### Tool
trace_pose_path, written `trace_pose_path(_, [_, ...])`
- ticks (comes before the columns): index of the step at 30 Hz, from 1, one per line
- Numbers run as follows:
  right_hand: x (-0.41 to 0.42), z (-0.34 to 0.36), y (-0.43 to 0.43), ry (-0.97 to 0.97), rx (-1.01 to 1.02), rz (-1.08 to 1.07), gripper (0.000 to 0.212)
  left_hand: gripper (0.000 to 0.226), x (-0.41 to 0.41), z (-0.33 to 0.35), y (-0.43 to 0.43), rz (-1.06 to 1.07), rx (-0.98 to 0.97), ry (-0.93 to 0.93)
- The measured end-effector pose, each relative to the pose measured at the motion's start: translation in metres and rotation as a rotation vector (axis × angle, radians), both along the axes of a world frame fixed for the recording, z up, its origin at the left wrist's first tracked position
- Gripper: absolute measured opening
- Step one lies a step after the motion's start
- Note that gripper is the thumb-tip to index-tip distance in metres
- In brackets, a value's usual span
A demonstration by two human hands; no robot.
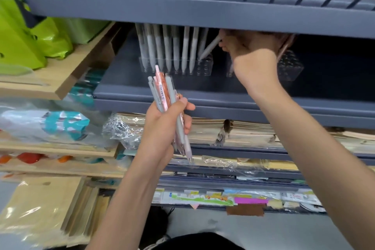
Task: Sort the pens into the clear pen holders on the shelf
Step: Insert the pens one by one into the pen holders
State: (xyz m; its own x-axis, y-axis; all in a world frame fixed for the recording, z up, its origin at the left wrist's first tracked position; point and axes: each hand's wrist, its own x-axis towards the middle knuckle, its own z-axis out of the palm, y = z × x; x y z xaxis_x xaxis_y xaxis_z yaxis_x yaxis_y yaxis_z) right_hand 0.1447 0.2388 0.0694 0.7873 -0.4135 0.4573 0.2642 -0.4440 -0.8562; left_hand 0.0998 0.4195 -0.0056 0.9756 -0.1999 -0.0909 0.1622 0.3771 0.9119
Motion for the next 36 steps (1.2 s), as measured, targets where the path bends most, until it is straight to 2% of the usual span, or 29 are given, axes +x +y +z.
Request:
trace_pose_path(4, [0.017,0.004,0.005,0.269,-0.241,-0.058,0.033,0.005,-0.005,-0.003,0.011,-0.032,-0.023,0.03])
trace_pose_path(9, [0.038,0.018,0.02,0.377,-0.239,-0.07,0.049,0.008,-0.005,-0.009,0.02,-0.041,-0.026,0.037])
trace_pose_path(11, [0.043,0.016,0.023,0.412,-0.255,-0.087,0.043,0.009,-0.005,-0.01,0.022,-0.053,-0.027,0.036])
trace_pose_path(14, [0.043,0.011,0.026,0.363,-0.244,-0.115,0.028,0.008,-0.006,-0.013,0.024,-0.059,-0.038,0.038])
trace_pose_path(20, [0.039,0.015,0.026,0.409,-0.343,-0.132,0.036,0.005,-0.008,-0.016,0.027,-0.069,-0.036,0.021])
trace_pose_path(26, [0.039,0.016,0.025,0.392,-0.399,-0.147,0.036,0.01,-0.008,-0.015,0.026,-0.078,-0.036,-0.001])
trace_pose_path(36, [0.042,0.004,0.021,0.287,-0.272,-0.081,0.025,0.007,-0.014,-0.016,0.012,-0.103,-0.027,0.037])
